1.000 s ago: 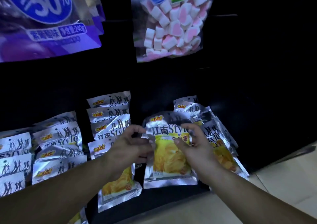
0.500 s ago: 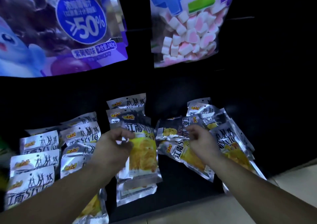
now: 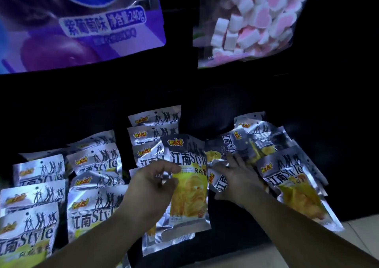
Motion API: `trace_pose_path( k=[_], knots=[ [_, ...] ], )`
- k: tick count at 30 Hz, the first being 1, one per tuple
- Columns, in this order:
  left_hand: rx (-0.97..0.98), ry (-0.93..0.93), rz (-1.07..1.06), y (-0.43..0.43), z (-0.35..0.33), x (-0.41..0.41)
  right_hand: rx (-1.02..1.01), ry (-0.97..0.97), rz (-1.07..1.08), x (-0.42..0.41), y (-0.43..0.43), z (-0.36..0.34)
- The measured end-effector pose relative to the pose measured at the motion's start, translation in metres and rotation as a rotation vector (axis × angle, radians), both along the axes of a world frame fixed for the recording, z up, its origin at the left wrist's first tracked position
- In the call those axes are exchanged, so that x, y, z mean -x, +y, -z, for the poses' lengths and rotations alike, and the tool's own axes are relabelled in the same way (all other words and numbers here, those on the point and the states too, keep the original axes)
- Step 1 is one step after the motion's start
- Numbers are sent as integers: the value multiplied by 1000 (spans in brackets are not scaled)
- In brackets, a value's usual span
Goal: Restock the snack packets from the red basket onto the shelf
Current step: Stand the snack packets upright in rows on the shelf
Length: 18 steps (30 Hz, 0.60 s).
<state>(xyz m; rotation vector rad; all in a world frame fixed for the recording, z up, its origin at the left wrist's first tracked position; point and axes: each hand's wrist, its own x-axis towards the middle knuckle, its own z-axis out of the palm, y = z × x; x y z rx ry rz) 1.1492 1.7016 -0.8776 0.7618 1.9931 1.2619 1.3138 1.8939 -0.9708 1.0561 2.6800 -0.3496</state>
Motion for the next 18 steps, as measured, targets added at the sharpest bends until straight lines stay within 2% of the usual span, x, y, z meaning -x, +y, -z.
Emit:
trace_pose_path(
  k=[2, 8, 14, 18],
  knots=[
    [-6, -4, -3, -1, 0, 1, -41, -21, -1, 4, 3, 6],
    [-24, -3, 8, -6, 1, 4, -15, 88, 56, 3, 1, 18],
    [-40, 1, -23, -9, -2, 7, -122, 254, 111, 6, 8, 16],
    [-64, 3, -54, -10, -9, 9, -107, 479, 162, 19, 19, -22]
  ],
)
